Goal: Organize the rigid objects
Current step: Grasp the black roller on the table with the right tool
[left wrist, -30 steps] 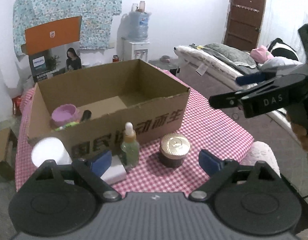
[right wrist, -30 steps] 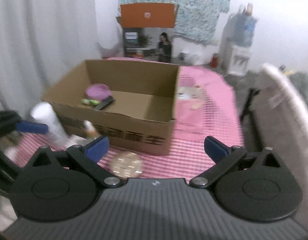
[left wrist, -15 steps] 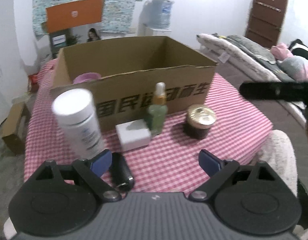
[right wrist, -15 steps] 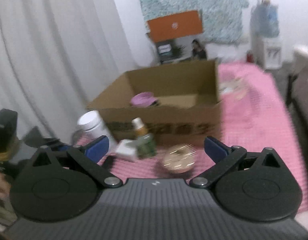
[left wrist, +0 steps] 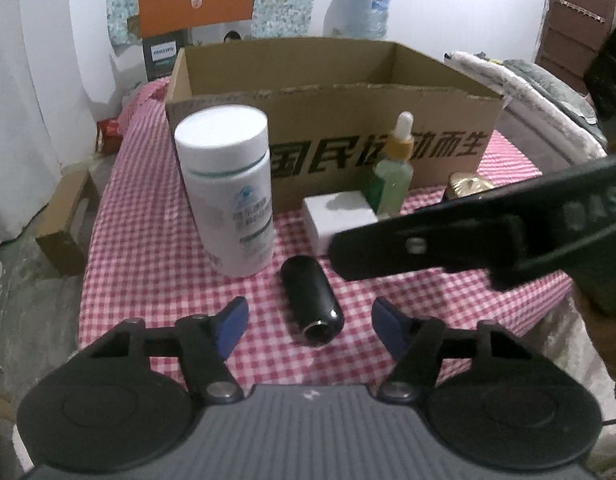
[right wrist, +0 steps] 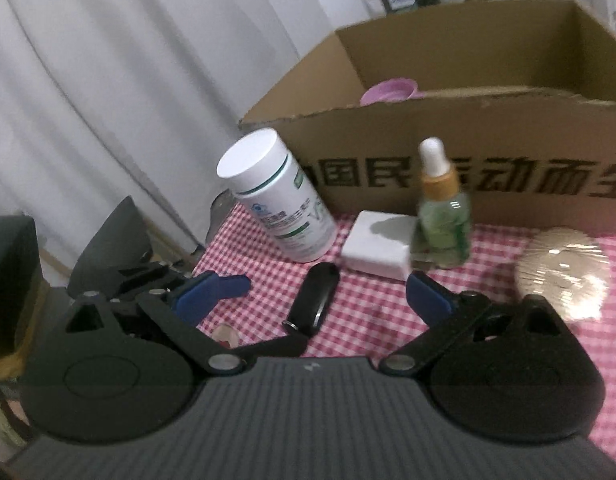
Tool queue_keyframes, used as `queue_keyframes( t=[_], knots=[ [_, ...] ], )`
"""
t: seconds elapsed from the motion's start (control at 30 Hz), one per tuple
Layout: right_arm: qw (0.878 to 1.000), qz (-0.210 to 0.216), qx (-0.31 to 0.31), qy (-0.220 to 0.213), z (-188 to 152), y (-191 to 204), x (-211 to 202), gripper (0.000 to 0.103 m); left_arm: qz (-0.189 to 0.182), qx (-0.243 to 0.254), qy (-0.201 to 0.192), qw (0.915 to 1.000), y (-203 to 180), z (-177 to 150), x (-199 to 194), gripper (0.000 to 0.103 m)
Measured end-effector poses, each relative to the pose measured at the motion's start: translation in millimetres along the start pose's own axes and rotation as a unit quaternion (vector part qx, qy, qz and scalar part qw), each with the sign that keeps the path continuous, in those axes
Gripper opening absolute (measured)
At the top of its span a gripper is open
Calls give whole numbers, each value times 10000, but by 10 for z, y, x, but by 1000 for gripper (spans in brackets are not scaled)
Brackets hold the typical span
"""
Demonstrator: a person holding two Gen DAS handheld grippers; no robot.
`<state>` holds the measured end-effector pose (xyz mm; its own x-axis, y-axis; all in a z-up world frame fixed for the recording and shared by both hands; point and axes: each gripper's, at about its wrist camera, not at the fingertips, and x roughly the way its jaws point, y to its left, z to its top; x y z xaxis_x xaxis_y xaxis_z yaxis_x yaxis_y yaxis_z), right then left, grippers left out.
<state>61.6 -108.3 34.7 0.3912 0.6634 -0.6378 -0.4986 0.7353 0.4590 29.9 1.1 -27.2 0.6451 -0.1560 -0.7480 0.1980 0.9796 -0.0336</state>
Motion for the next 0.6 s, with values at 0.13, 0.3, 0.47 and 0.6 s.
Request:
queue_keyframes(
  t=[0.13, 0.3, 0.47, 0.6],
  knots=[
    [9994, 111, 113, 319, 55, -27, 266, 79, -135, -10, 95, 9999, 11, -12, 78, 56],
    [9977, 158, 292, 587, 41, -50, 400, 60, -299, -28, 196, 9994, -7, -24, 176, 48],
    [9959, 183, 462, 761, 15, -114, 498, 46, -294, -6, 121, 9995, -20, -2, 233, 44],
    [9945, 320, 626, 781, 24, -174, 538, 40, -301, -48, 92, 9995, -11, 14, 237, 42]
  ],
)
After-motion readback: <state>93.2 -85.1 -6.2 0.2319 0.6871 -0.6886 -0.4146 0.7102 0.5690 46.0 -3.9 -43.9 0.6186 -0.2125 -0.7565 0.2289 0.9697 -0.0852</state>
